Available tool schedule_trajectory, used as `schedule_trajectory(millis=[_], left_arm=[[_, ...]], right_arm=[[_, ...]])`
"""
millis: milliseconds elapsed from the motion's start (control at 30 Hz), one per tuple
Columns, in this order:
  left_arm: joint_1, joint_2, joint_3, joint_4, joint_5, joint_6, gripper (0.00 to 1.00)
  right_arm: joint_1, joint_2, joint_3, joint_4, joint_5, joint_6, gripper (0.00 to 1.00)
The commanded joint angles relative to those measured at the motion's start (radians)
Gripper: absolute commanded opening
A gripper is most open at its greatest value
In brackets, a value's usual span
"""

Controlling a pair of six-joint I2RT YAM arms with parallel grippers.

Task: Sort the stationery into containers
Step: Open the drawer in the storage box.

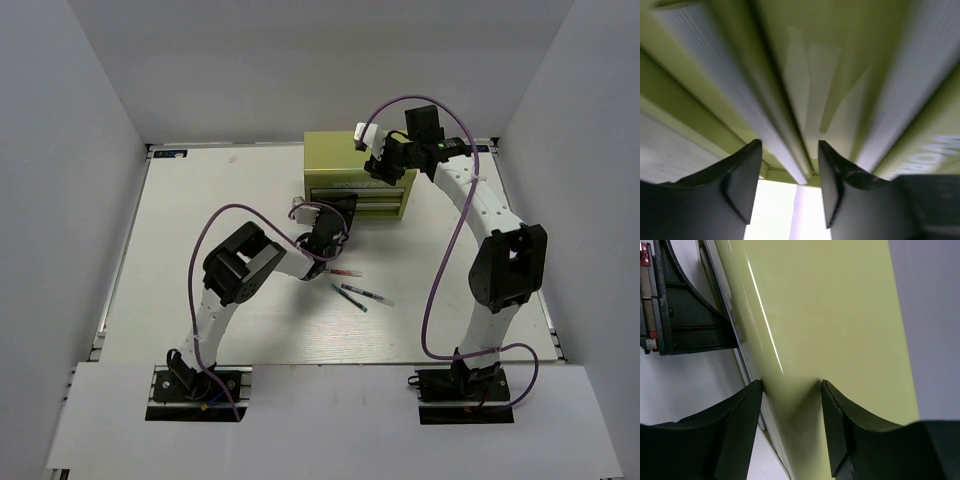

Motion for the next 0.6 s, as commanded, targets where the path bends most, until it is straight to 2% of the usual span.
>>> schedule_trajectory(millis=[0,33,567], left_arm=[[0.002,0.017,0.035,-0.015,-0.018,-0.006,0.56],[0.002,0.026,0.035,-0.015,-0.018,-0.016,0.53],[0.002,0.065,0.055,0.011,-0.061,-0.035,0.53]], right_arm=[[-0.014,0.032,0.021,-0.050,0.014,0.015,0.53],[-0.016,0.033,0.021,-0.053,0.014,0.012,0.53],[-0.017,0.059,0.039,-0.086,0.034,0.003,0.52]])
